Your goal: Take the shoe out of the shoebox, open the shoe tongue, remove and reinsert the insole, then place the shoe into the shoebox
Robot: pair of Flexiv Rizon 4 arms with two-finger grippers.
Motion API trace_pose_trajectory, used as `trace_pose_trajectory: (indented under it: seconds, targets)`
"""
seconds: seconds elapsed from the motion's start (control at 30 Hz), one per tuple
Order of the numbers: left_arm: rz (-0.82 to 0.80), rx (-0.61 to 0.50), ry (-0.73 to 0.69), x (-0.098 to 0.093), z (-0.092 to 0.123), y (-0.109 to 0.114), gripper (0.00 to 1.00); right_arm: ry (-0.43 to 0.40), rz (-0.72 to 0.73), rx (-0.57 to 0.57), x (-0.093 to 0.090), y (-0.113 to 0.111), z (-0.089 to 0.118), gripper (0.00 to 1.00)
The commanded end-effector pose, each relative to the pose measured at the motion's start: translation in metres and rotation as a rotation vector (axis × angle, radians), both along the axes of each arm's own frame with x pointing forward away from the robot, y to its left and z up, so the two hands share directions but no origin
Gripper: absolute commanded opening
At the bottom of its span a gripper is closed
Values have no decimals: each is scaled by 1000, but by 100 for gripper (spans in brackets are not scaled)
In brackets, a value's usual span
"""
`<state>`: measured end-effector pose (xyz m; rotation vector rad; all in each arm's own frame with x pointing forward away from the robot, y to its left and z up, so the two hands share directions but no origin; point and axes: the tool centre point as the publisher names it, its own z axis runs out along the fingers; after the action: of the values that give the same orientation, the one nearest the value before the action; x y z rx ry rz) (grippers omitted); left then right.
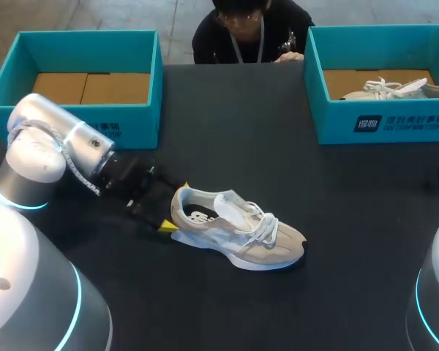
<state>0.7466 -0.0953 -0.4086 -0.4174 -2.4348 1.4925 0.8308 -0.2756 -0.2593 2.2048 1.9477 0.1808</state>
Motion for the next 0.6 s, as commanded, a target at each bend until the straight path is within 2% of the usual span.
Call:
trace_pose_trajectory:
  seconds: [0.03, 0.53, 0.57, 0.6]
  targets:
    - [-6, 2, 0, -3, -1, -5, 100, -1, 1, 2, 0, 0, 0, 100]
    - [7, 8, 11, -8, -13, -13, 100, -1, 1, 2, 0, 0, 0, 100]
    - [6, 8, 13, -9, -13, -13, 96, -1, 1, 2, 0, 0, 0, 100]
    - [6, 6, 15, -9, -13, -13, 78, -1, 1, 2, 0, 0, 0, 100]
